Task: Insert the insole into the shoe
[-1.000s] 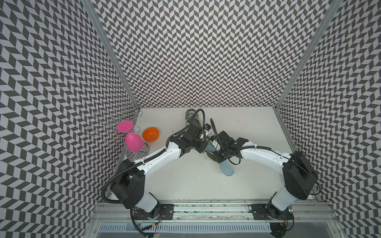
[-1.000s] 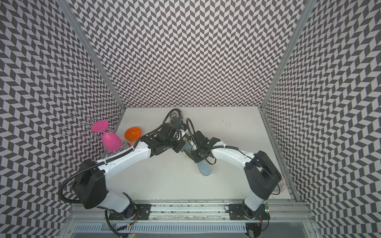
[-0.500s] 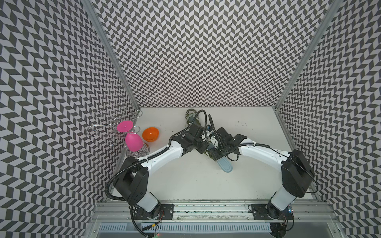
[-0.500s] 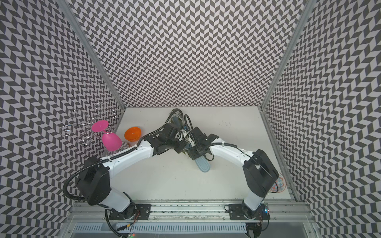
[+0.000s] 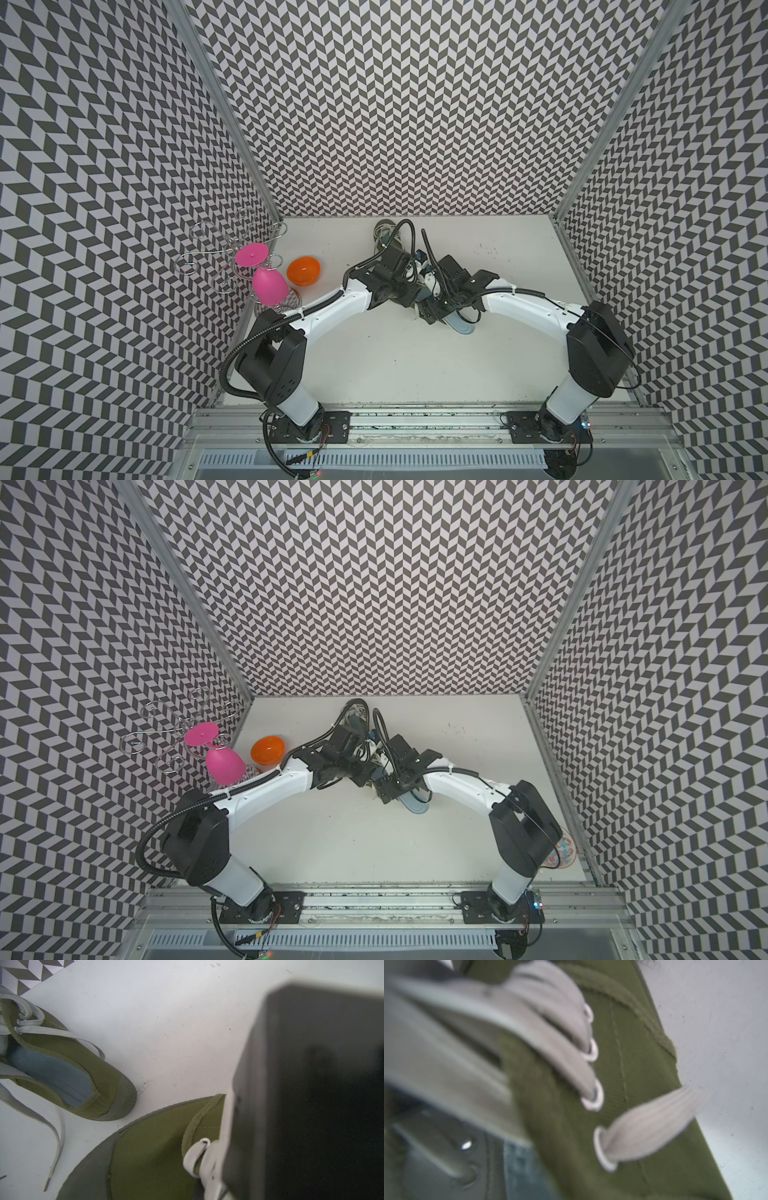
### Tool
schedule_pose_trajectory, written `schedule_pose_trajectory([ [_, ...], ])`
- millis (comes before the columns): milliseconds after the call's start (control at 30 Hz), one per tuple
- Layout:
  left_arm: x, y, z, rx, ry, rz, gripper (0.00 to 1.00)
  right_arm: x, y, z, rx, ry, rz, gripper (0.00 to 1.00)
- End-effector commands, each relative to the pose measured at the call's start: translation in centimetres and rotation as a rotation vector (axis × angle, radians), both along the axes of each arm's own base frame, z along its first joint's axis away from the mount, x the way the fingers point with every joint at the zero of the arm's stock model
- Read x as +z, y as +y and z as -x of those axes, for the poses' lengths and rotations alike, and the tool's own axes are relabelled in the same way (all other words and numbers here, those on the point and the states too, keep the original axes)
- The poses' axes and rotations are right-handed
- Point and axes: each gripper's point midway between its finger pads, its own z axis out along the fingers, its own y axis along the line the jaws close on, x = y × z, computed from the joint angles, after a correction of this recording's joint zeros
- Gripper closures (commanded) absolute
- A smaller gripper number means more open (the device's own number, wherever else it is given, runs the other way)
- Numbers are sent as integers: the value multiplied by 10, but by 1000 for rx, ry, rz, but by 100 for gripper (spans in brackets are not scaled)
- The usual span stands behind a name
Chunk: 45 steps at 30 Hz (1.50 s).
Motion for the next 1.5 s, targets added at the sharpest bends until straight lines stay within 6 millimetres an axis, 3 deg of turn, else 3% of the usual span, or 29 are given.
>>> schedule_pose_trajectory([
  [0,0,-2,-3,15,13,-8,96,39,7,-10,16,-96,-88,13],
  [600,-16,17,-22,133,29,-60,97,54,-22,1,-39,-49,-163,12],
  [667,-17,18,-24,145,27,-63,97,50,-29,5,-99,9,-233,18],
  [800,-20,17,-27,156,36,-62,97,41,-25,23,-170,148,-384,26],
  [1100,-15,18,-32,187,30,-63,97,3,-15,56,-220,374,-503,32],
  [1467,-13,21,-31,230,28,-53,98,-9,-5,74,-257,525,-630,35],
])
